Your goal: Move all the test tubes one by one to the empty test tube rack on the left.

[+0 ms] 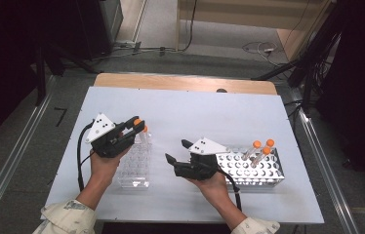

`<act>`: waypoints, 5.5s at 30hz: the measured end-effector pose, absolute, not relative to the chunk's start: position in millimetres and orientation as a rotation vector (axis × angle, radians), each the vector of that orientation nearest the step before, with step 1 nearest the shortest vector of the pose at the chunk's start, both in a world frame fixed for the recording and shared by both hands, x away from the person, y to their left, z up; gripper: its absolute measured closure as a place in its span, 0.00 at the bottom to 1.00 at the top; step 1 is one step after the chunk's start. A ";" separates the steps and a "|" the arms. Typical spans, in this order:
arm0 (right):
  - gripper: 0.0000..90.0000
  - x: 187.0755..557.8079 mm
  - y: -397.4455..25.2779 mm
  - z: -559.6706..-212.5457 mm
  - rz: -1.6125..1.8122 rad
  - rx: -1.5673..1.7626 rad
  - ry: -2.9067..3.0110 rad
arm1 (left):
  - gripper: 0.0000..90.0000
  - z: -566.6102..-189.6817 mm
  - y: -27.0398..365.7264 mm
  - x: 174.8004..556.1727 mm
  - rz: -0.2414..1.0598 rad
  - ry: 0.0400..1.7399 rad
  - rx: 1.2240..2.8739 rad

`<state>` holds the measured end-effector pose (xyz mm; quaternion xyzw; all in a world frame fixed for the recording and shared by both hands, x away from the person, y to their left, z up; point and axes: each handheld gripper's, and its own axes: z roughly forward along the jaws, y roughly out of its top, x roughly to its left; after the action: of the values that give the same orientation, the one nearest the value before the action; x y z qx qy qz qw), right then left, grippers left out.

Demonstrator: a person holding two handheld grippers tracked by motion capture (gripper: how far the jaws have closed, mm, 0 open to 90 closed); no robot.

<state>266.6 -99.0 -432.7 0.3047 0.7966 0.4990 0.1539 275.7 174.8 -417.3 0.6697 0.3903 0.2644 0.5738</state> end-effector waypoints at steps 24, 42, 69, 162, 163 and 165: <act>0.33 264.9 -100.5 -431.1 1.439 0.871 2.278 | 0.76 -438.5 165.2 275.8 0.647 0.959 1.627; 0.33 264.5 -101.2 -431.4 1.436 0.878 2.277 | 0.56 -437.7 165.6 276.0 0.599 0.942 1.618; 0.33 265.9 -172.6 -423.2 1.370 1.015 2.131 | 0.28 -429.5 168.0 265.9 0.600 0.949 1.573; 0.80 250.0 -301.8 -463.8 1.152 1.276 1.831 | 0.21 -431.2 165.9 264.6 0.610 0.957 1.560; 0.80 249.6 -301.9 -463.1 1.154 1.275 1.829 | 0.21 -431.2 165.9 264.7 0.610 0.957 1.561; 0.80 248.9 -302.4 -461.0 1.168 1.276 1.818 | 0.21 -431.2 165.8 264.7 0.610 0.956 1.562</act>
<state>248.9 -302.4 -461.0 0.4833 0.6886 0.4424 0.3107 264.7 165.8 -431.2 0.6652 0.4073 0.2597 0.5693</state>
